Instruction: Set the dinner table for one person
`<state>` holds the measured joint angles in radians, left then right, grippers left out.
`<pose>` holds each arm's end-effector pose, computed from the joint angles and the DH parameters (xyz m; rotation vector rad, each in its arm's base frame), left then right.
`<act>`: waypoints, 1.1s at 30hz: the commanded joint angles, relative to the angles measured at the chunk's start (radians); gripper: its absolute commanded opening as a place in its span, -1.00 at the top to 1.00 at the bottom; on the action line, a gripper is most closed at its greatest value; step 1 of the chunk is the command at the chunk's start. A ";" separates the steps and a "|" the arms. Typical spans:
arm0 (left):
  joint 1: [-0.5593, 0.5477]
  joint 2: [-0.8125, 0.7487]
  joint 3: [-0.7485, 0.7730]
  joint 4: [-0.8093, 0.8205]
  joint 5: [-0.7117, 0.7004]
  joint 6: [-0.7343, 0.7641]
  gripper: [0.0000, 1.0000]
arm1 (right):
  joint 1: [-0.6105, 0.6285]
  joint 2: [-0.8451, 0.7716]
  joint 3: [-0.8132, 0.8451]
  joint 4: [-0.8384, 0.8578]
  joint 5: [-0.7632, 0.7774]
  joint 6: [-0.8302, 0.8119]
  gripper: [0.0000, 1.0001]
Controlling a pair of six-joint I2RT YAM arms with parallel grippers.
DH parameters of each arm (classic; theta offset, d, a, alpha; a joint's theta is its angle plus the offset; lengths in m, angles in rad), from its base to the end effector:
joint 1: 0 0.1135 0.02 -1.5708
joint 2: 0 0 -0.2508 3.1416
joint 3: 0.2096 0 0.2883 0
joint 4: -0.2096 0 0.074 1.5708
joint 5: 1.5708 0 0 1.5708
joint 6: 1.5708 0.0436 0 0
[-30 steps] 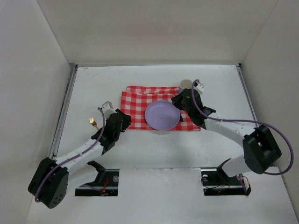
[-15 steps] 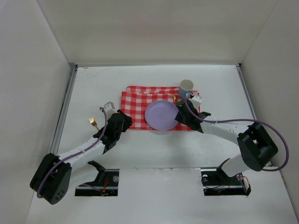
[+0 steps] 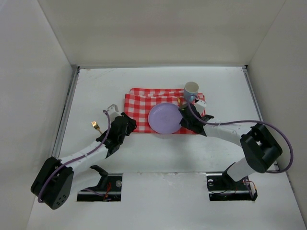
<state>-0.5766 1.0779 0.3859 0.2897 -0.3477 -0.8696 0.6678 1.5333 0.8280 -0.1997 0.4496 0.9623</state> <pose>0.2282 -0.1307 0.1557 -0.5177 1.9295 -0.6070 0.2741 0.1921 0.1379 0.5312 2.3088 0.2239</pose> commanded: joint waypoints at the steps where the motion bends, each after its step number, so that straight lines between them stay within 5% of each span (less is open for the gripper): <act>1: -0.004 -0.001 0.004 0.034 -0.007 -0.002 0.41 | 0.013 -0.065 0.034 0.028 0.018 0.033 0.92; 16: 0.001 -0.001 -0.001 0.040 -0.007 -0.005 0.41 | -0.017 0.192 0.201 0.140 -0.019 0.099 0.90; 22: 0.001 0.004 -0.001 0.040 -0.007 -0.005 0.41 | -0.010 0.130 0.168 0.128 -0.006 0.070 0.28; 25: 0.001 0.005 -0.001 0.040 -0.007 -0.005 0.41 | -0.006 0.033 0.106 0.123 0.006 0.038 0.15; 33: -0.004 0.010 -0.002 0.054 0.001 -0.006 0.41 | -0.086 -0.015 -0.001 0.108 -0.020 -0.088 0.34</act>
<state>-0.5762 1.0851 0.3859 0.2974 -0.3462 -0.8711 0.6128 1.4956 0.8490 -0.0986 0.4297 0.9489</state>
